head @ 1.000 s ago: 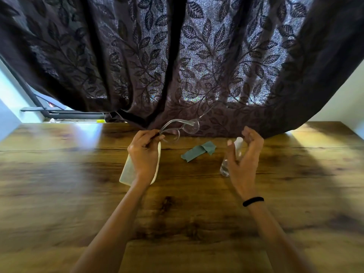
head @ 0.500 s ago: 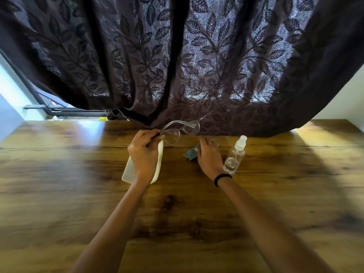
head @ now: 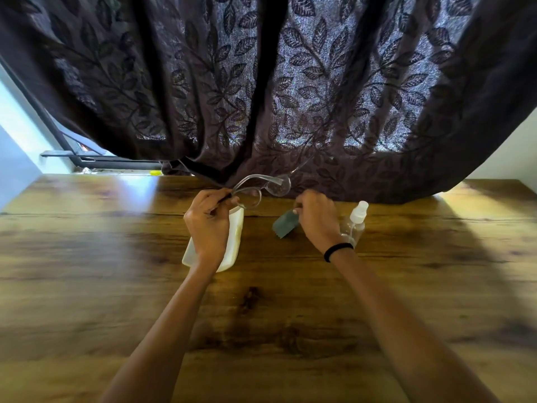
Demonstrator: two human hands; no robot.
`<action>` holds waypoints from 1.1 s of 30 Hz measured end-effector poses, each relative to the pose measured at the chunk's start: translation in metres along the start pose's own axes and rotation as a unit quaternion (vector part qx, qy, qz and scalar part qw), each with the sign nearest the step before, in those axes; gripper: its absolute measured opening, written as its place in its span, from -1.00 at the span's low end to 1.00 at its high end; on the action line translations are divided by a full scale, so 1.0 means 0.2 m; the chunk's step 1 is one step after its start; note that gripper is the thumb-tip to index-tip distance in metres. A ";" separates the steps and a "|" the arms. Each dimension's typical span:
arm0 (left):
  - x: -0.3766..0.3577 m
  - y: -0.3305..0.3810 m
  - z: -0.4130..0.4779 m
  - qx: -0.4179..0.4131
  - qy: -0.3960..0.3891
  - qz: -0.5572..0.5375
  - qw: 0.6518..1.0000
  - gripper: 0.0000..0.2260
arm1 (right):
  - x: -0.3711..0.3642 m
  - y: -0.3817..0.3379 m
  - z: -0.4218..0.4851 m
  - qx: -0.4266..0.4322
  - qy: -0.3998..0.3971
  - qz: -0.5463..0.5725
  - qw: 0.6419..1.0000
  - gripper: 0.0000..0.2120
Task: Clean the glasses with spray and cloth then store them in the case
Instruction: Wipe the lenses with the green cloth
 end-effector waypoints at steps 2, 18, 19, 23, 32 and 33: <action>0.01 -0.01 0.00 0.000 0.002 0.002 1.000 -0.83 | 0.06 -0.03 -0.02 0.018 -0.002 0.039 0.999 -0.96; 0.02 0.04 -0.02 -0.015 0.015 -0.012 1.000 -0.82 | 0.02 -0.10 -0.17 -0.038 -0.202 0.652 0.730 -0.94; 0.01 0.05 -0.02 -0.016 0.016 -0.014 1.000 -0.83 | 0.01 -0.12 -0.18 -0.036 -0.206 0.699 0.683 -0.95; 0.01 0.08 -0.02 -0.015 0.016 -0.015 1.000 -0.84 | 0.01 -0.16 -0.19 -0.006 -0.188 0.829 0.527 -0.81; -0.02 0.12 -0.04 -0.020 0.009 -0.017 1.000 -0.87 | 0.02 -0.15 -0.15 -0.050 -0.045 0.792 0.607 -0.84; -0.02 0.12 -0.05 -0.021 0.007 -0.013 1.000 -0.87 | 0.06 -0.14 -0.15 -0.034 -0.016 0.722 0.690 -0.84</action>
Point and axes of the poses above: each hand's wrist, its own z-axis towards the middle knuckle, its own x-axis out of the back of the hand, y = z × x, the point moved 8 cm from there along z, towards the middle knuckle, and after that the axes turned 12 degrees about -y, right-handed, at the moved point
